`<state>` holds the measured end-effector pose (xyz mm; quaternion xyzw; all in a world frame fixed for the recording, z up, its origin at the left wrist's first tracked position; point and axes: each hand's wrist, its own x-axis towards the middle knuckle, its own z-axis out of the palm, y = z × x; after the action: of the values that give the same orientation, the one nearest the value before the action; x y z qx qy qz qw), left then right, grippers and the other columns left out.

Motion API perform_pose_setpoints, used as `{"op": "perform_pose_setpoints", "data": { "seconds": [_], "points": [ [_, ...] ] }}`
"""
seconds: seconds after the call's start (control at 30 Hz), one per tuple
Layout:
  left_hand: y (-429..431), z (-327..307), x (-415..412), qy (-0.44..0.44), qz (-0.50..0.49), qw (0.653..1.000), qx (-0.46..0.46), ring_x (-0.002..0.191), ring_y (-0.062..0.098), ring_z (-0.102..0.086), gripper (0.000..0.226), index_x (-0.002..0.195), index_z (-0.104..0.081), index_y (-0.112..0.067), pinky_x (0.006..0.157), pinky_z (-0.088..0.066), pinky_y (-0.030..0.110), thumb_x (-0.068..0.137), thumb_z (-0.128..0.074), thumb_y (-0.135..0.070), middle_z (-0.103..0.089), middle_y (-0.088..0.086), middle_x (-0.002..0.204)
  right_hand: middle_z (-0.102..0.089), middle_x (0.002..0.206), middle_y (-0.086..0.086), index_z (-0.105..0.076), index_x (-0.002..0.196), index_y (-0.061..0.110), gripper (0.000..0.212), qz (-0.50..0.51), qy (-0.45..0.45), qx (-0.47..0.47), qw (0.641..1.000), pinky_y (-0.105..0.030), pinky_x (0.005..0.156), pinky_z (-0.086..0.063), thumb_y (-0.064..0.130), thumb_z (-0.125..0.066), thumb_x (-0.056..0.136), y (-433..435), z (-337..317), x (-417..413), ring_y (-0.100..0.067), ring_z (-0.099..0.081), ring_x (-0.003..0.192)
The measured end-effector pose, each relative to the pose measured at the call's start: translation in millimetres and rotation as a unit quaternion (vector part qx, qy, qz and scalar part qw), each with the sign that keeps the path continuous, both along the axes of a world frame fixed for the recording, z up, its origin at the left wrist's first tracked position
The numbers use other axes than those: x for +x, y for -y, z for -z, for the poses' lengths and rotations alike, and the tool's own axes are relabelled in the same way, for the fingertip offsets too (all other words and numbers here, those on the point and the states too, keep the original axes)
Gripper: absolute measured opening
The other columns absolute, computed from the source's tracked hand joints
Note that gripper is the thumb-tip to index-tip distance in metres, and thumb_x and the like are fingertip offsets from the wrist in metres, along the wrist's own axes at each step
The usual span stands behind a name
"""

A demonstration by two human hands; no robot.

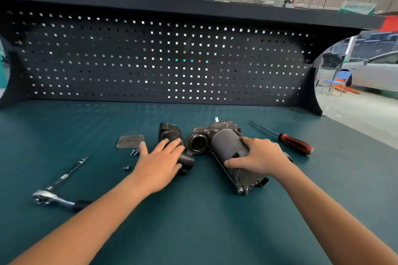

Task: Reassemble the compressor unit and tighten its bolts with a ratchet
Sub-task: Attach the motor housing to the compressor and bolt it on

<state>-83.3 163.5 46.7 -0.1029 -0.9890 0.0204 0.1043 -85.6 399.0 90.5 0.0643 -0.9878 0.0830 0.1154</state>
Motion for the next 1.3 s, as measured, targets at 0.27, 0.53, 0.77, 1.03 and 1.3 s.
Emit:
{"op": "perform_pose_setpoints", "data": {
  "seconds": [0.27,0.53,0.77,1.03,1.3],
  "points": [
    [-51,6,28,-0.064,0.065,0.956,0.278,0.128,0.013,-0.041,0.050,0.138,-0.039,-0.019,0.102,-0.031,0.025,0.092,-0.045,-0.039,-0.041,-0.003,0.143,-0.065,0.094,0.003,-0.057,0.111,0.022,0.061,0.002,-0.043,-0.032,0.999,-0.027,0.063,-0.035,0.067,-0.057,0.070,-3,7,1,-0.022,-0.060,0.092],
    [-110,17,24,0.153,0.043,0.955,0.252,0.123,0.021,-0.044,0.062,0.123,-0.044,-0.025,0.105,-0.031,0.042,0.078,-0.045,-0.068,-0.053,-0.003,0.129,-0.061,0.068,0.007,-0.066,0.072,0.010,0.051,0.048,0.046,-0.431,0.900,-0.028,0.066,-0.043,0.060,-0.057,0.075,-38,24,7,-0.014,-0.057,0.073],
    [-109,20,26,0.070,0.024,0.988,0.134,0.133,0.012,-0.029,0.064,0.132,-0.036,-0.024,0.111,-0.006,0.054,0.083,-0.043,-0.065,-0.042,-0.006,0.137,-0.066,0.102,-0.001,-0.069,0.090,0.015,0.047,0.031,0.107,-0.425,0.898,-0.031,0.085,-0.044,0.056,-0.044,0.087,-25,28,10,-0.018,-0.058,0.098],
    [-6,-28,38,0.212,0.079,0.934,0.278,0.109,-0.005,-0.054,0.070,0.121,-0.056,-0.030,0.099,-0.043,0.021,0.061,-0.065,-0.066,-0.058,-0.019,0.123,-0.044,0.040,0.012,-0.045,0.039,0.022,0.061,-0.036,0.067,-0.328,0.942,-0.014,0.042,-0.030,0.068,-0.038,0.078,7,6,43,-0.001,-0.042,0.043],
    [-62,5,46,0.073,0.019,0.905,0.418,0.125,0.011,-0.045,0.091,0.144,-0.014,-0.031,0.097,-0.038,0.023,0.072,-0.056,-0.065,-0.045,-0.011,0.139,-0.065,0.115,-0.008,-0.065,0.112,0.007,0.037,-0.166,0.002,-0.095,0.981,-0.037,0.089,-0.048,0.034,-0.052,0.089,80,-38,-66,-0.025,-0.057,0.106]
  ]
}}
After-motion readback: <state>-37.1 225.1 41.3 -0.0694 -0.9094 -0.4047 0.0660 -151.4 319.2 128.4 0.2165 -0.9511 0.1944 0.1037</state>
